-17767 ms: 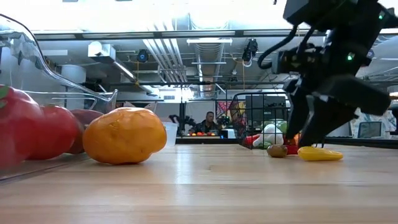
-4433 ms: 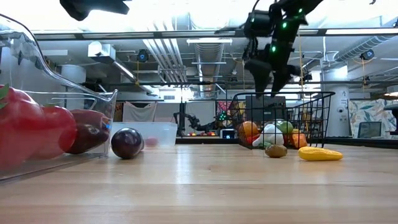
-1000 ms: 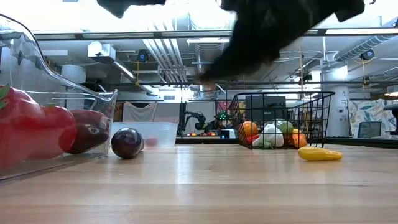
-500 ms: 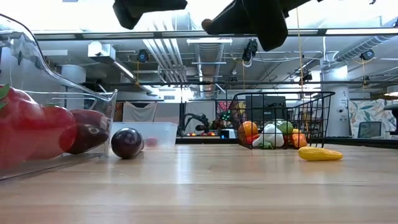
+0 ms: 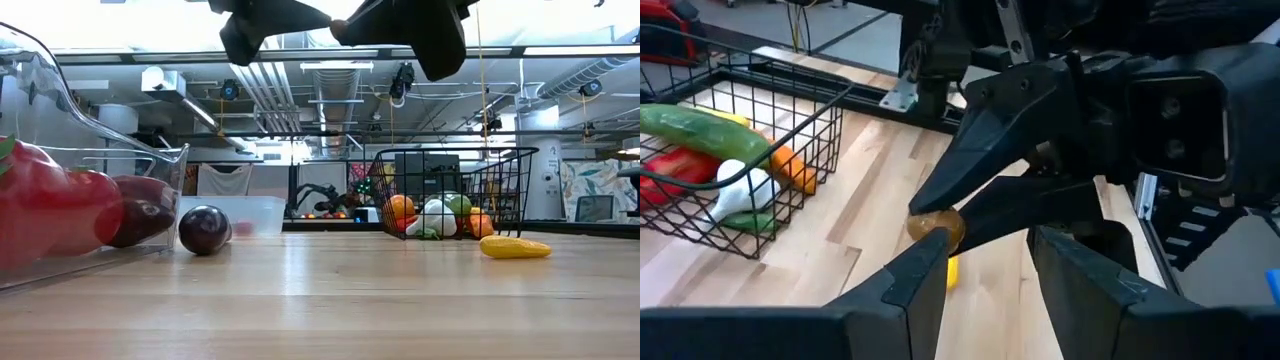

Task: Sort produce into baskets
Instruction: Put the date into the wire basket

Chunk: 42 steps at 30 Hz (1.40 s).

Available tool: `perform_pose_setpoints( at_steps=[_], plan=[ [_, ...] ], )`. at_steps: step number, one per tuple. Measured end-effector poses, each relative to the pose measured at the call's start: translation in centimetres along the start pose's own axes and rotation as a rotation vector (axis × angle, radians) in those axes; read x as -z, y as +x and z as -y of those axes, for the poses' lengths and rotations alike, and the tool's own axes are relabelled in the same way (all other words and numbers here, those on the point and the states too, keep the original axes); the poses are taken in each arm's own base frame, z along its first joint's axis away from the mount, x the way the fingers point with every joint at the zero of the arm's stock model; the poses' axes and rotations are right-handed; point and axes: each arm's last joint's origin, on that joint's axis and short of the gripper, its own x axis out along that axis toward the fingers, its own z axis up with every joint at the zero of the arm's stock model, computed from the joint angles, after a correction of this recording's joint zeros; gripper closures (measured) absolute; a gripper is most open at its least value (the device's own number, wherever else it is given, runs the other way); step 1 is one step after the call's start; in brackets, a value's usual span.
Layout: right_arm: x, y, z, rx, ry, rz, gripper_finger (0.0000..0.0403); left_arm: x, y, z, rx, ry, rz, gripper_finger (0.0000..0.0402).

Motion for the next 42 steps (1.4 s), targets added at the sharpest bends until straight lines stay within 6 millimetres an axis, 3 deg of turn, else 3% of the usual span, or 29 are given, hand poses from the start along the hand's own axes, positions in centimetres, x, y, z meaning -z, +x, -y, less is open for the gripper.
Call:
perform_pose_setpoints(
  at_steps=[5, 15, 21, 33, 42],
  plan=[
    [0.1, 0.1, 0.0, 0.012, -0.021, -0.012, 0.0346, -0.1, 0.4, -0.5, -0.016, -0.025, 0.005, 0.0252],
    [-0.1, 0.1, 0.1, 0.005, -0.009, -0.002, 0.0346, -0.3, 0.6, -1.4, -0.115, 0.001, 0.027, 0.0187],
    [-0.1, 0.0, 0.1, 0.01, -0.024, -0.008, 0.0346, -0.1, 1.0, -1.7, -0.115, 0.038, 0.007, 0.0174],
    [0.1, 0.1, 0.0, 0.022, -0.039, -0.025, 0.0346, 0.7, 2.3, -1.8, -0.079, 0.056, 0.013, 0.018],
    [0.1, 0.1, 0.1, 0.023, -0.041, -0.024, 0.0346, 0.5, 2.3, -1.7, -0.064, 0.049, 0.03, 0.0232]
  ],
)
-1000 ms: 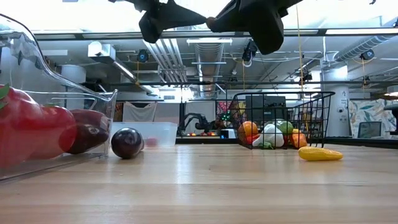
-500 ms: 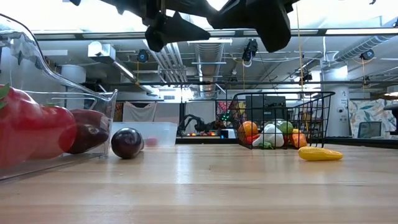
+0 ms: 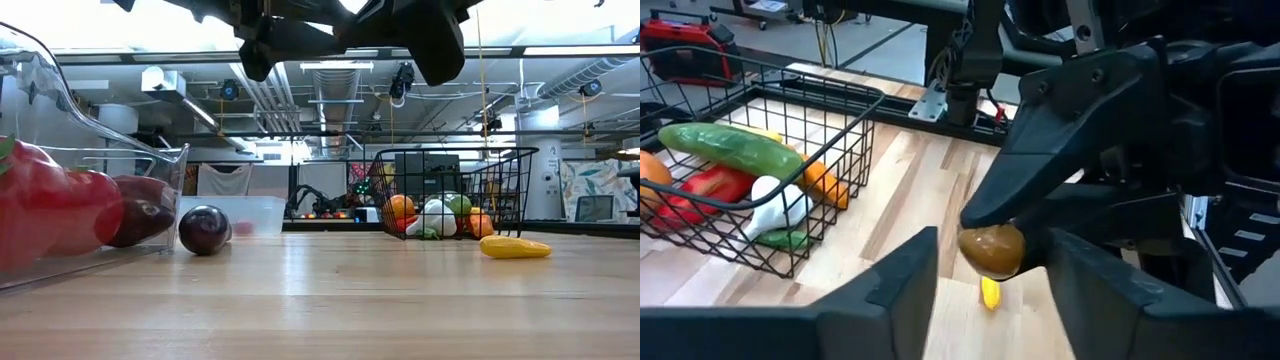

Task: Sort produce into baskets
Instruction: Put the date into the wire basket

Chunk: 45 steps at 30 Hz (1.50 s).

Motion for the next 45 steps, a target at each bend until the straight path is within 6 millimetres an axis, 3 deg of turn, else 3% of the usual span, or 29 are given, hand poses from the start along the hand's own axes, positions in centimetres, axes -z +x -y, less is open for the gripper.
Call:
perform_pose_setpoints(
  at_steps=[11, 26, 35, 40, 45],
  plan=[
    [0.1, 0.0, -0.1, -0.001, -0.026, -0.009, 0.0344, -0.1, 0.0, 0.0, -0.003, -0.01, 0.011, 0.0384],
    [0.1, 0.0, 0.0, -0.007, 0.045, -0.005, 0.024, -0.1, 0.0, -0.1, -0.007, -0.001, 0.01, 0.0392],
    [-0.3, -0.3, 1.1, 0.018, 0.103, -0.005, 0.0216, -0.5, -1.0, -0.5, -0.026, 0.03, -0.043, 0.0392],
    [-1.0, -0.5, 2.3, 0.031, 0.162, 0.006, 0.0219, -1.1, -2.3, -1.8, -0.075, 0.039, -0.126, 0.0392],
    [-1.6, -1.0, 4.1, 0.028, 0.268, 0.038, 0.0219, -2.1, -4.3, -4.6, -0.177, 0.03, -0.225, 0.0388]
  ],
)
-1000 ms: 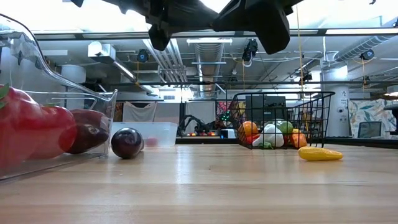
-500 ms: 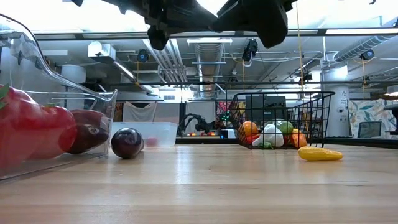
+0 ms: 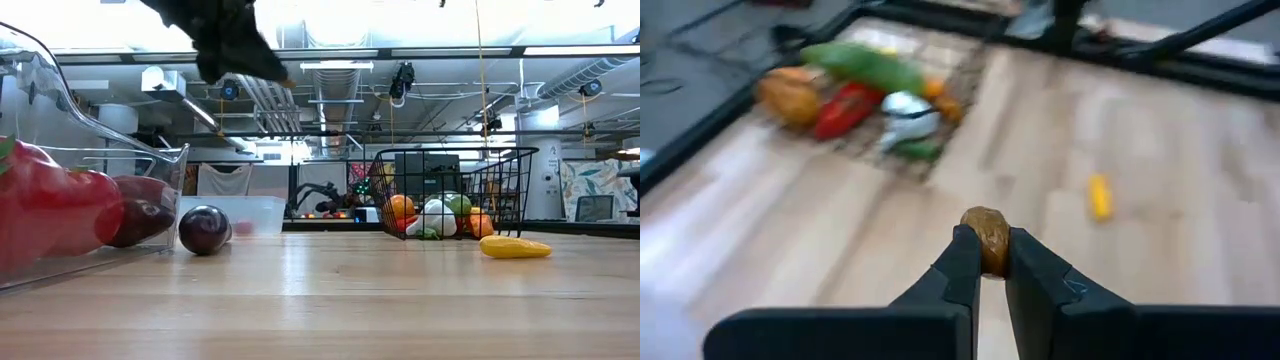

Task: Sort produce into baskets
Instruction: Put the date into the wire basket

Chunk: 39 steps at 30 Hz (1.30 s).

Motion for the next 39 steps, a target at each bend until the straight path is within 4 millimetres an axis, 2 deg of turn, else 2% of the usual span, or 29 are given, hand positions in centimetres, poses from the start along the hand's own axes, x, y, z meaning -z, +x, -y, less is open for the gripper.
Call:
perform_pose_setpoints(
  at_steps=[5, 11, 15, 20, 27, 35, 39],
  plan=[
    [-0.5, -0.4, 1.3, -0.028, 0.125, 0.023, 0.0218, -0.6, -1.2, -4.9, -0.161, -0.029, -0.097, 0.0387],
    [-0.9, -0.2, 3.0, -0.155, 0.358, 0.055, 0.0218, -0.4, -1.4, -12.1, -0.335, -0.069, -0.265, 0.0387],
    [-0.1, 0.4, 3.8, -0.247, 0.439, 0.007, 0.0218, -0.1, -1.1, -16.5, -0.351, -0.117, -0.339, 0.0387],
    [1.0, 1.2, 3.9, -0.254, 0.44, -0.077, 0.0218, 0.7, -0.5, -20.6, -0.409, -0.152, -0.41, 0.0387],
    [1.4, 1.5, 3.9, -0.249, 0.434, -0.098, 0.0218, 0.6, 0.6, -23.4, -0.431, -0.155, -0.554, 0.0387],
    [1.5, 1.5, 3.9, -0.255, 0.419, -0.109, 0.0218, -0.9, 2.4, -24.3, -0.421, -0.143, -0.632, 0.0385],
    [1.7, 1.4, 3.8, -0.262, 0.428, -0.126, 0.0218, -1.3, 2.8, -24.5, -0.42, -0.144, -0.646, 0.0369]
  ],
)
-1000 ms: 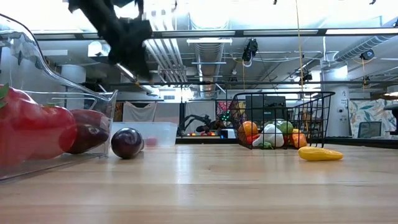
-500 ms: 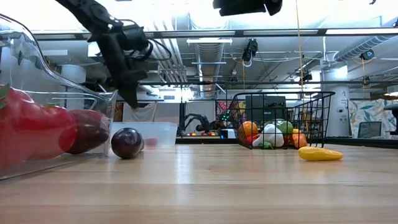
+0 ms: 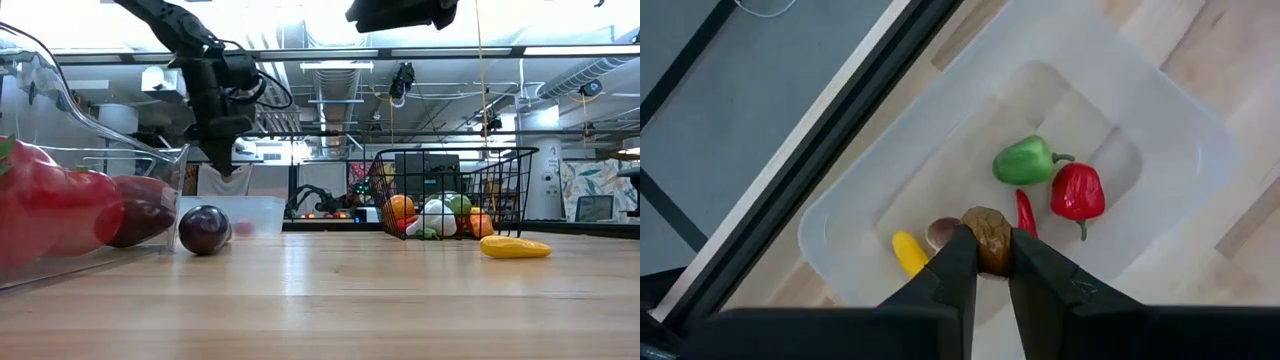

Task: Sort produce into baskets
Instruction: Put the date into the wire basket, then put the yellow baby corn into the white bin

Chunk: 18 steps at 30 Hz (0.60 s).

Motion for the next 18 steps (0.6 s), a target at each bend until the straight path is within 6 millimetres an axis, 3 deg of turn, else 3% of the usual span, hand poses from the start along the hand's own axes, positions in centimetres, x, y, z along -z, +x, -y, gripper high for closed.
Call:
perform_pose_setpoints(
  at_steps=[12, 18],
  plan=[
    [0.37, 0.01, -0.1, -0.041, 0.025, -0.033, 0.0218, 0.17, 0.14, 0.02, -0.003, -0.002, -0.015, 0.0275],
    [0.37, 0.02, -0.1, -0.041, 0.037, -0.033, 0.0218, 0.49, 0.08, 0.29, 0.001, 0.01, -0.04, 0.0246]
  ],
)
